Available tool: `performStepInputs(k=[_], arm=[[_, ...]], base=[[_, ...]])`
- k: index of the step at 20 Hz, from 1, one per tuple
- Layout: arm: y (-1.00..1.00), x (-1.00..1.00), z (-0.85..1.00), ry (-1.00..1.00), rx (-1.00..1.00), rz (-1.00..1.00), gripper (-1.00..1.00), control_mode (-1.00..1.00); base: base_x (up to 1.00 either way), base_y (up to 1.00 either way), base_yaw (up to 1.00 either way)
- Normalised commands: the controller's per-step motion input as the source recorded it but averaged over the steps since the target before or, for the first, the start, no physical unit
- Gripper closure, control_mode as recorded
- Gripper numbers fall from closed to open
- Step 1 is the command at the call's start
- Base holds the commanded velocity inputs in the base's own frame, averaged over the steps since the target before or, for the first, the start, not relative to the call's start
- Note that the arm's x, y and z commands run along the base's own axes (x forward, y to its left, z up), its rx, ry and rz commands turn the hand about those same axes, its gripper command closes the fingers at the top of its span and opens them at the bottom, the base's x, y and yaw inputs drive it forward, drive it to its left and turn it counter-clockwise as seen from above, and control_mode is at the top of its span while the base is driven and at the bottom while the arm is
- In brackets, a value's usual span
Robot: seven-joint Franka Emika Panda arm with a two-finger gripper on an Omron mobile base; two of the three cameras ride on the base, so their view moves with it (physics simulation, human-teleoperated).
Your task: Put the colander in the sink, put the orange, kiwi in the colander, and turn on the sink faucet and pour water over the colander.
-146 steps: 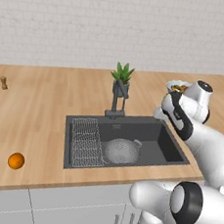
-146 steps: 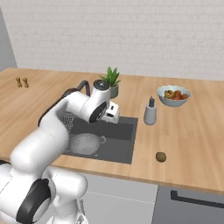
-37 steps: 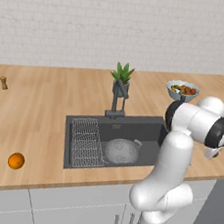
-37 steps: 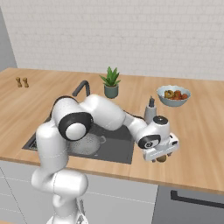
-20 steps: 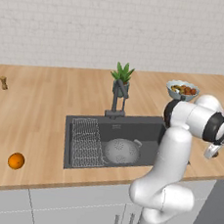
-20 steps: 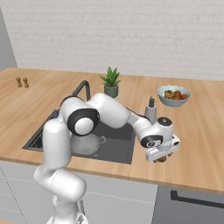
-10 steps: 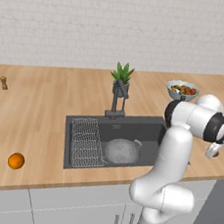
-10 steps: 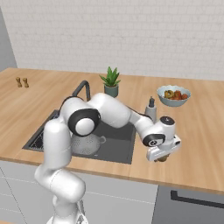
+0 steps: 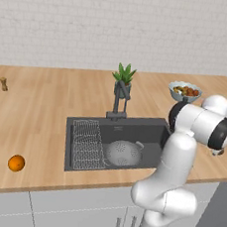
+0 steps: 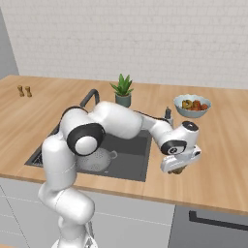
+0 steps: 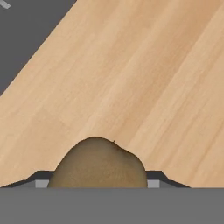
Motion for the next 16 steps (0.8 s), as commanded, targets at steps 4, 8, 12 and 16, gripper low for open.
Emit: performStepInputs(k=[4,8,12,16], arm=[[0.52,-0.04,0.28,0.00,0.07,0.00,1.00,-1.00],[0.66,0.00,0.11,0.00,0.05,0.00,1.00,-1.00],[0.71,0.12,0.01,0.07,0.01,0.00,1.00,-1.00],[0.62,0.18,0.07,0.04,0.01,0.00,1.00,-1.00]], base=[[0.00,0.00,0.00],[0.00,0.00,0.00],[0.00,0.00,0.00],[0.00,0.00,0.00]])
